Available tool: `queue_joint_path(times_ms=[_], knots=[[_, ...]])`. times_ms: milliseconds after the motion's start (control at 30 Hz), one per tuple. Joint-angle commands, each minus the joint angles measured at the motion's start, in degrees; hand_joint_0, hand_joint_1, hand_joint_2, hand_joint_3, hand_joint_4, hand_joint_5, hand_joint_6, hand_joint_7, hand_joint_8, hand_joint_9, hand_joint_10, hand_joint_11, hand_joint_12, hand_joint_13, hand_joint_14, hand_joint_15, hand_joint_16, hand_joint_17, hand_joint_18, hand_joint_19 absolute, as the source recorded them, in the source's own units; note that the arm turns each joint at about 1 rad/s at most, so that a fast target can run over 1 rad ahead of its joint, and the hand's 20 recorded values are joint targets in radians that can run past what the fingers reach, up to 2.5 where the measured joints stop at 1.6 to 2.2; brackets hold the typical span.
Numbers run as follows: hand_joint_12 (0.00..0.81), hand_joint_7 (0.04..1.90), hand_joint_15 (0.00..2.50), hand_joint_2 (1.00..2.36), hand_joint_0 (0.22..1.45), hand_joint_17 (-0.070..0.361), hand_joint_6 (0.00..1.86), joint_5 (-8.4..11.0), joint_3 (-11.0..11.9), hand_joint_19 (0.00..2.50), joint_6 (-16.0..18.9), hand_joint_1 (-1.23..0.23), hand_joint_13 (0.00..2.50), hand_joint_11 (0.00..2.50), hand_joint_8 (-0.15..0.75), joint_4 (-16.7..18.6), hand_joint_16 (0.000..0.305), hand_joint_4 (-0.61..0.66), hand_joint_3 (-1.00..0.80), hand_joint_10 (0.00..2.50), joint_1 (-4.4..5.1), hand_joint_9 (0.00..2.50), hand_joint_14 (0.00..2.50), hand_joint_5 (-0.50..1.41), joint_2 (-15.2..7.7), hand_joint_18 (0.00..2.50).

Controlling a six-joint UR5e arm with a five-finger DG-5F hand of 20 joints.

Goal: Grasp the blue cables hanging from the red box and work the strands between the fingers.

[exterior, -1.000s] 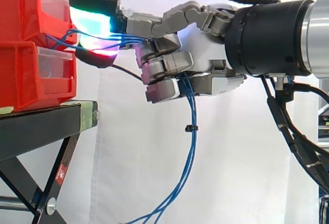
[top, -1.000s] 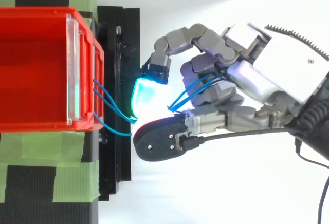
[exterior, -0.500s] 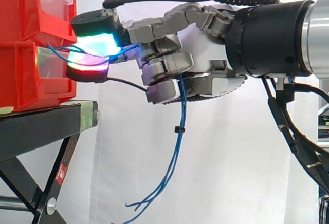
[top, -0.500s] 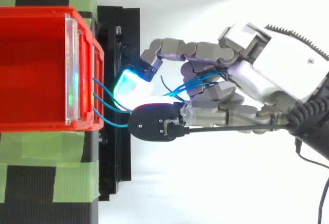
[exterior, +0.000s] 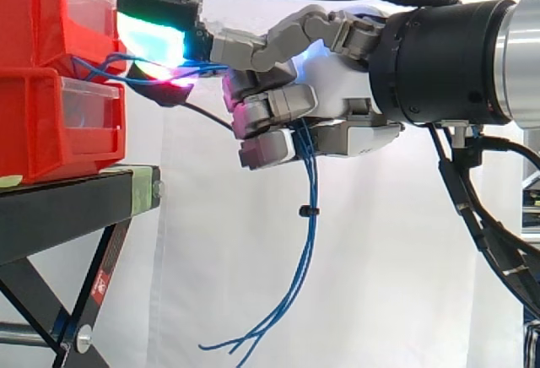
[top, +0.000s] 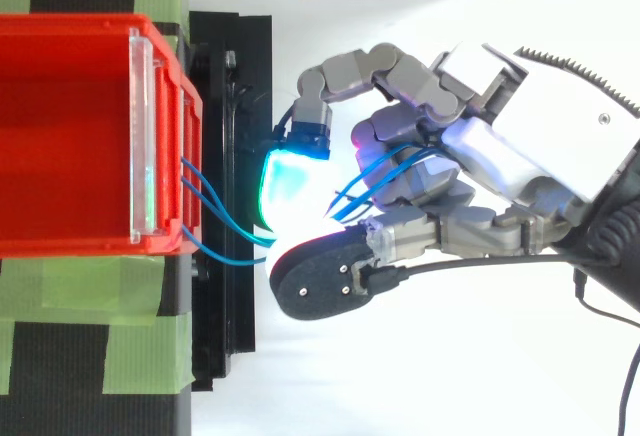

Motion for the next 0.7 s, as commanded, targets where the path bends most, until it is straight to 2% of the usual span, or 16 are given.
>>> queue_joint_path(times_ms=[0,33,67,100,133,167,200,233,300,433,667], knots=[[0.431,1.47,1.29,1.01,1.32,0.142,1.09,0.02,0.0,1.65,0.0,-0.74,1.02,1.99,0.350,0.0,0.063,0.22,-0.35,2.50,-0.03,0.91,2.50,0.13,0.0,1.39],[0.431,1.50,1.29,1.01,1.26,0.142,0.40,0.02,0.0,1.65,0.0,-0.69,1.02,1.99,0.350,0.0,0.063,0.21,-0.35,2.50,-0.03,0.91,2.50,0.42,0.0,1.39],[0.431,1.45,1.29,1.01,1.24,0.142,0.43,0.02,0.0,1.65,0.0,-0.69,1.02,1.99,0.350,0.0,0.063,0.23,-0.34,2.50,-0.03,0.91,2.50,0.42,0.0,1.39],[0.431,1.54,1.29,1.01,1.19,0.142,0.00,-0.07,0.0,1.65,0.0,-0.70,1.02,1.99,0.350,0.0,0.063,0.25,-0.28,2.50,-0.03,0.91,2.50,0.55,0.0,1.39],[0.431,1.34,1.29,1.01,1.08,0.142,0.01,-0.07,0.0,1.65,0.0,-0.67,1.02,1.99,0.350,-0.1,0.063,0.33,-0.25,2.50,0.06,0.91,2.50,0.48,0.0,1.39],[0.431,1.30,1.29,1.01,1.05,0.142,0.01,-0.07,0.0,1.65,0.0,-0.67,1.02,1.99,0.350,-0.1,0.063,0.34,-0.28,2.50,-0.03,0.91,2.50,0.47,0.0,1.39],[0.431,1.25,1.29,1.01,0.93,0.142,0.02,0.02,0.0,1.65,0.0,-0.61,1.02,1.99,0.350,-0.1,0.063,0.33,-0.48,2.50,-0.03,0.91,2.50,0.41,0.0,1.39],[0.431,1.25,1.29,1.02,0.87,0.142,0.02,0.02,0.0,1.65,0.0,-0.59,1.02,1.99,0.350,-0.2,0.063,0.31,-0.60,2.50,-0.03,0.91,2.50,0.37,0.0,1.39],[0.431,1.23,1.29,1.01,0.83,0.142,0.01,-0.07,0.0,1.65,0.0,-0.57,1.02,1.99,0.350,-0.2,0.063,0.28,-0.75,2.50,-0.03,0.91,2.50,0.32,0.0,1.39],[0.431,1.24,1.29,1.01,0.78,0.142,0.01,0.02,0.0,1.65,-0.1,-0.55,1.02,1.99,0.350,-0.3,0.063,0.27,-0.89,2.50,0.06,0.91,2.50,0.29,0.0,1.39],[0.431,1.33,1.29,1.00,0.78,0.142,0.01,-0.33,0.0,1.65,-2.7,-0.57,1.02,1.99,0.350,-3.3,0.063,0.25,-0.92,2.50,-0.03,0.91,2.50,0.31,0.0,1.39]])
